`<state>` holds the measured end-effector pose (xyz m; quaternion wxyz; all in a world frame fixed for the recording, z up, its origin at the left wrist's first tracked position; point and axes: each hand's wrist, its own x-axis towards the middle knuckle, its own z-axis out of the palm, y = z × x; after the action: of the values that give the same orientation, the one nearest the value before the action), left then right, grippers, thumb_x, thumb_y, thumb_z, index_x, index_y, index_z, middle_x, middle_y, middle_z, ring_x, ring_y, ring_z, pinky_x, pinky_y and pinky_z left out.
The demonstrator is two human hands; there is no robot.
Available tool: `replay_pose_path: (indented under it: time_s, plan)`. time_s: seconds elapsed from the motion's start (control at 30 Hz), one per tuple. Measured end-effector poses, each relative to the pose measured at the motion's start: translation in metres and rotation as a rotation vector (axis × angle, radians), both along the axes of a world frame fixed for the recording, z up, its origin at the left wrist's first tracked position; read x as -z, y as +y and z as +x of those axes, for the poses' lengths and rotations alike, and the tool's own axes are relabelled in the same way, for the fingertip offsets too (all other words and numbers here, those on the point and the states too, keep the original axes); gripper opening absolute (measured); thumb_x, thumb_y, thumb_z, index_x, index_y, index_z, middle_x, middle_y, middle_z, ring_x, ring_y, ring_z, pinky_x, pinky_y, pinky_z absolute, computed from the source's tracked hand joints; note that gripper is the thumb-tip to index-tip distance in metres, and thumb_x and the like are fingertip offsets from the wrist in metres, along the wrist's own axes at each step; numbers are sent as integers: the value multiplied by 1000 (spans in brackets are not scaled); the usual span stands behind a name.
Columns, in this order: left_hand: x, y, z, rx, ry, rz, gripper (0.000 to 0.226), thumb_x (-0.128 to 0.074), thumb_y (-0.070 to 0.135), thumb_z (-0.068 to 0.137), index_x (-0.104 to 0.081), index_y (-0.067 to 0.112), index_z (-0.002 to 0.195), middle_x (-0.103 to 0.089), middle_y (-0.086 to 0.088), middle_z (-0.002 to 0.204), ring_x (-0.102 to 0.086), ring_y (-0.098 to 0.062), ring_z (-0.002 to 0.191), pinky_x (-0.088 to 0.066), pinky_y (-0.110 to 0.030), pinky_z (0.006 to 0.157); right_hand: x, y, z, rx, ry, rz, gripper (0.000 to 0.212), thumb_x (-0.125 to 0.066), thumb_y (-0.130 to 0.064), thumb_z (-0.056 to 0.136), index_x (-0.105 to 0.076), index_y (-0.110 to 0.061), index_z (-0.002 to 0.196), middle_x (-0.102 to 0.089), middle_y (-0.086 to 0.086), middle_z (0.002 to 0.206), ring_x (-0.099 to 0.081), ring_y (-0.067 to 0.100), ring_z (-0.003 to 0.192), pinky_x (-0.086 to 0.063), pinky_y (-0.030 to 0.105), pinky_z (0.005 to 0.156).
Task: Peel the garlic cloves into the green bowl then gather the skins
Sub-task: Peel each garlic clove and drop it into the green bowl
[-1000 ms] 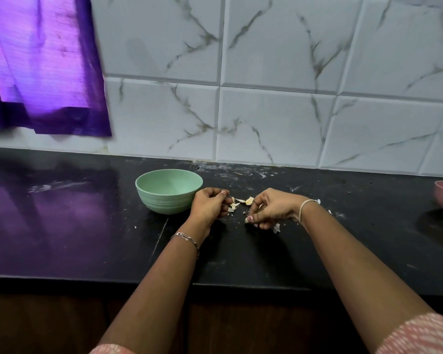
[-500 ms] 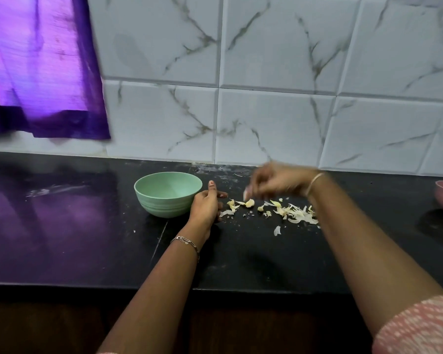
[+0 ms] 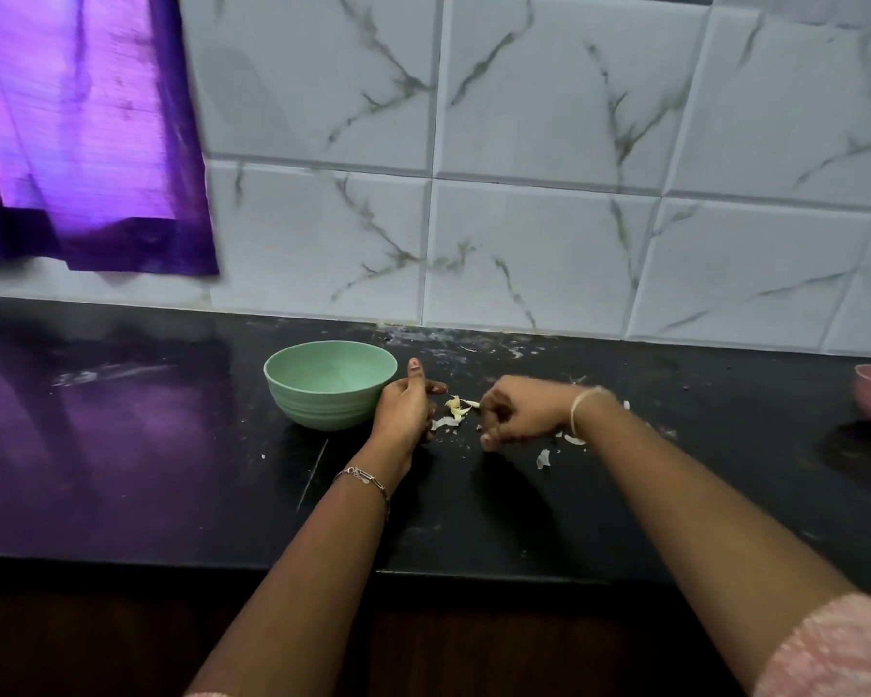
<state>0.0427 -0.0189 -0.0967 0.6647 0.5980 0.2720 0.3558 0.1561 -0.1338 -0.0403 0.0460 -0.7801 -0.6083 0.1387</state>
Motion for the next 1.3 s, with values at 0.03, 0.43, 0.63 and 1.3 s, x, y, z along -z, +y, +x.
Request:
replay_pose_path:
  time_s: [0.03,0.43,0.63,1.3]
  plan:
    - [0,0,0,-2,7,4,57,-29,49,102,-64,5,90,-36,-1,56,-30,-12,44,-27,-21,45,-13,-1,3,6,23,40,14,-69,-16,89,-66,-3,87,-65,-3,70,-57,8,61,-44,13,50]
    - [3,1,2,-15,9,38,48,-35,42,103,-65,9,84,-44,4,47,-36,-12,45,-30,-23,47,-31,-3,-2,-18,56,174,15,-70,-20,88,-64,-16,76,-65,-7,72,-58,7,66,-48,19,64]
    - [3,0,3,7,44,67,15,-52,15,97,-65,8,96,-55,9,50,-46,-2,42,-32,-21,46,10,0,-6,12,-46,63,20,-70,-27,89,-64,-15,74,-67,4,74,-53,10,62,-42,26,60]
    - [8,-1,10,41,11,416,3,-68,20,89,-65,20,90,-70,-8,90,-68,-25,78,-60,-45,73,52,6,-15,480,803,903,16,-65,-25,93,-72,-17,81,-68,-1,74,-59,8,64,-47,20,55]
